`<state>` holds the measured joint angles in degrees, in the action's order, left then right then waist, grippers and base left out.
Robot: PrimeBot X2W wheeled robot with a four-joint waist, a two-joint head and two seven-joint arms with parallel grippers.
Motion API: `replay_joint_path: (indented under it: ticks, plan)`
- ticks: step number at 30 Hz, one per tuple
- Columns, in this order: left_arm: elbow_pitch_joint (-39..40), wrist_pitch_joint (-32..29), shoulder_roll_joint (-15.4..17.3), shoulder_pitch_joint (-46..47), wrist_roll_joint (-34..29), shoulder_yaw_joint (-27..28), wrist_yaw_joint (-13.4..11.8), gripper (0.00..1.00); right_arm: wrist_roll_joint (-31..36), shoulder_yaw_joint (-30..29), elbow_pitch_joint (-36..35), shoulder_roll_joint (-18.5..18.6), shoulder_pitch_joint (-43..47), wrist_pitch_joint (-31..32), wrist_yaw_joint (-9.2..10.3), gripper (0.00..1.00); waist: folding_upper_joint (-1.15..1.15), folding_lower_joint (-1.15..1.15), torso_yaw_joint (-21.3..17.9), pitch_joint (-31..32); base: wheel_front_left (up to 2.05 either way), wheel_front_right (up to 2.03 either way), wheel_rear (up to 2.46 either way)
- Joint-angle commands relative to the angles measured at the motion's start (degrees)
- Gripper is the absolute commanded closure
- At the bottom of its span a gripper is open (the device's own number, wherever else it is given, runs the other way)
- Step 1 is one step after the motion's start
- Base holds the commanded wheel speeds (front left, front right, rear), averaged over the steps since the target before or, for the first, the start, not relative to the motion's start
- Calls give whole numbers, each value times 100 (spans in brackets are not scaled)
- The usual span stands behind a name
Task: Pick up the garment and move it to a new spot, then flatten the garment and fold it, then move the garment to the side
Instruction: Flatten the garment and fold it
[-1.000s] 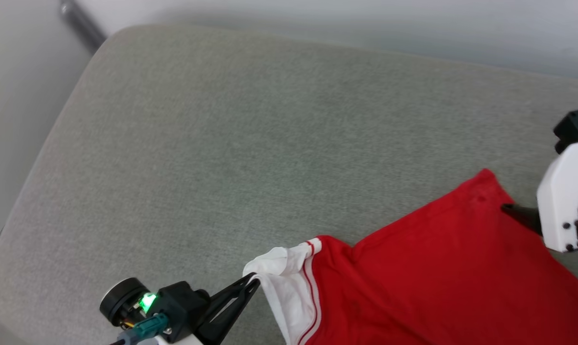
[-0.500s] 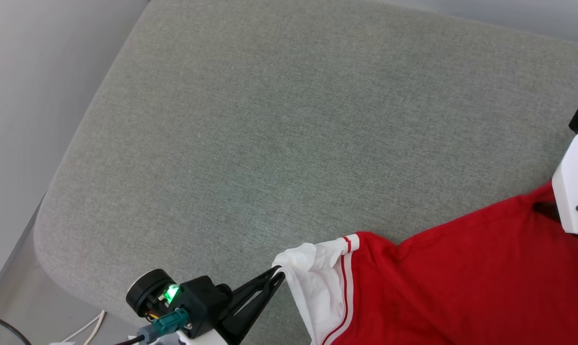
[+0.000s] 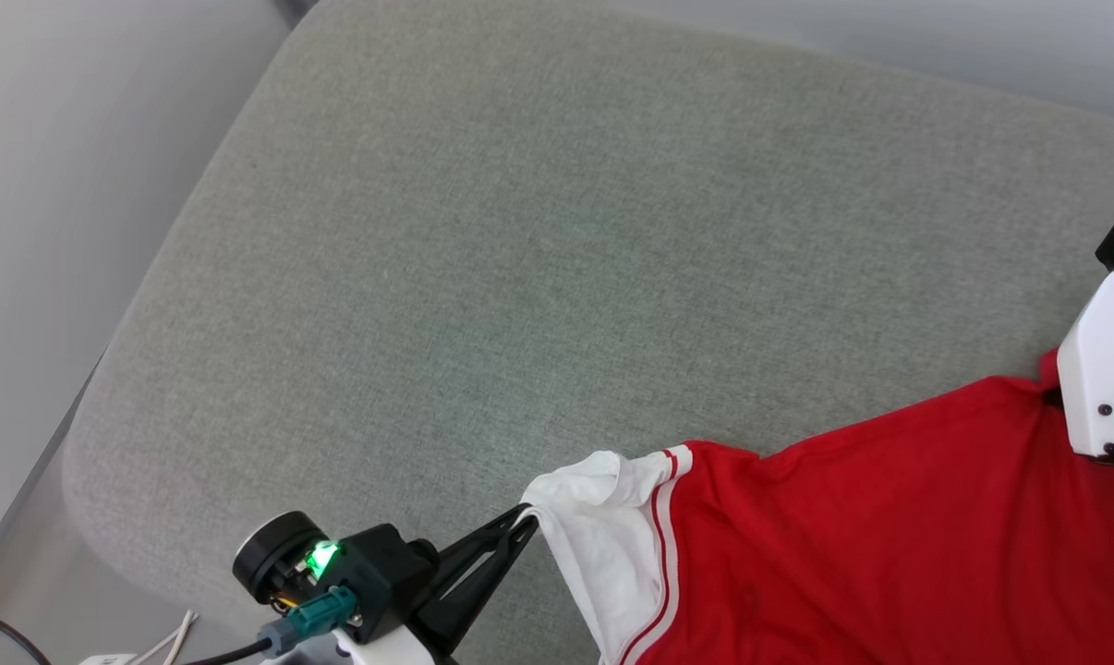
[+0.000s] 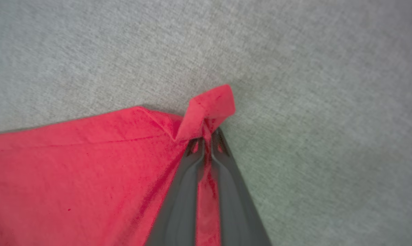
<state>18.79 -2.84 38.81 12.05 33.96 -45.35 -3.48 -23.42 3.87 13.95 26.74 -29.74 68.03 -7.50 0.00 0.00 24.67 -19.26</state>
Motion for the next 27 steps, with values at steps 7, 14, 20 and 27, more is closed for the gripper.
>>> replay_joint_path:
  ticks: [7,14,20,27]
  plan:
    - [194,-71,219,16,9,192,-167,100,-398,30,87,-32,-258,-678,2,100,0,0,-430,753,0,0,0]
    - [578,-162,633,102,150,692,-455,100,-937,-31,-333,-32,-238,-1378,2,100,0,0,-825,1416,0,0,0]
    - [959,-115,949,324,215,1229,-659,100,-1216,-41,-957,50,-146,-1967,2,100,0,0,-1216,1871,0,0,0]
    - [1296,83,1207,743,304,1934,-811,100,-1379,-149,-1682,17,-345,-2323,1,100,0,0,-1747,2088,0,0,0]
